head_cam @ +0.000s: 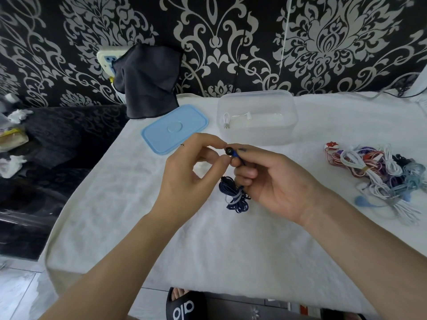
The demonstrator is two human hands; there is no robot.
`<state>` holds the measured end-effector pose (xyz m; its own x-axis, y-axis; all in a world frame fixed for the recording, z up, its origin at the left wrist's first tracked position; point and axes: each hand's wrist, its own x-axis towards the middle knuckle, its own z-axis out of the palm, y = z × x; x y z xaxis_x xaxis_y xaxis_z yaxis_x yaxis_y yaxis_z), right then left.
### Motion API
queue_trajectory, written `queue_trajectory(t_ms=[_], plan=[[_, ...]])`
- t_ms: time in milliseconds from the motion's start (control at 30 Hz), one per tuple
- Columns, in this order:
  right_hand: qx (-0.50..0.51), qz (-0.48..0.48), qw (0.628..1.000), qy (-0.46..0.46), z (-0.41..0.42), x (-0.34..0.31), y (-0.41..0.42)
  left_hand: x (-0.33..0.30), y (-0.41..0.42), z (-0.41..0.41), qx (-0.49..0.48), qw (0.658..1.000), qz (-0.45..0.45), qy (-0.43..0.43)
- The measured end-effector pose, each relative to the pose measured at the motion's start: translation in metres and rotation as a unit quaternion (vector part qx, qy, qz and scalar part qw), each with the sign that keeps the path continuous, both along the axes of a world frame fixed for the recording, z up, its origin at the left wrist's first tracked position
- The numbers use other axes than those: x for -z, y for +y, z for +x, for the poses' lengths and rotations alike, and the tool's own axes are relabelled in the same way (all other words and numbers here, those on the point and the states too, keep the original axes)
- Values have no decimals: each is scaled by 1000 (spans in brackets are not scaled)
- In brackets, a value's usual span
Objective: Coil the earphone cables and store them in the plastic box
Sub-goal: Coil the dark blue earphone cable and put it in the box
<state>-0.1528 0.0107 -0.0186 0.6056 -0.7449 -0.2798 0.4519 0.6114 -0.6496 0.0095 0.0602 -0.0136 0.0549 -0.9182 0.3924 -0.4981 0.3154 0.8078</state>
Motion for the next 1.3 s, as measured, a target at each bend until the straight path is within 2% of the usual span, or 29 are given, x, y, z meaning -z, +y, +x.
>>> queue_trajectory(t_ms=[167, 367, 433, 600, 733, 867, 900, 1000, 1133, 1233, 1267, 1300], plan=[[-10, -20, 1000, 14, -2, 1, 0, -3, 3, -6, 28, 990, 92, 99], [-2, -29, 999, 27, -2, 3, -1, -3, -2, -8, 11, 985, 105, 135], [5, -44, 998, 50, -3, 5, -3, -3, -4, -7, 7, 984, 116, 134], [32, -144, 970, 195, -6, 11, -6, 2, -10, 2, 14, 978, 180, 104], [35, -184, 955, 232, -8, 14, -7, 6, -15, 3, 22, 971, 221, 92], [37, -177, 950, 256, -10, 14, -8, 11, -20, 4, -15, 970, 233, 68], [45, -199, 932, 299, -14, 14, -9, 13, -21, 6, -30, 967, 244, 61], [2, -332, 827, 453, -32, 10, -9, 20, -23, 10, -41, 959, 281, 24], [-174, -434, 717, 517, -34, 13, 8, 27, -22, 6, -25, 952, 297, -63], [-173, -523, 606, 574, -21, 24, 17, 31, -22, 2, -22, 948, 302, -102], [-155, -540, 590, 580, -18, 26, 18, 32, -23, 3, -24, 946, 304, -107], [-143, -546, 589, 578, -15, 28, 18, 32, -23, 3, -24, 945, 306, -108]])
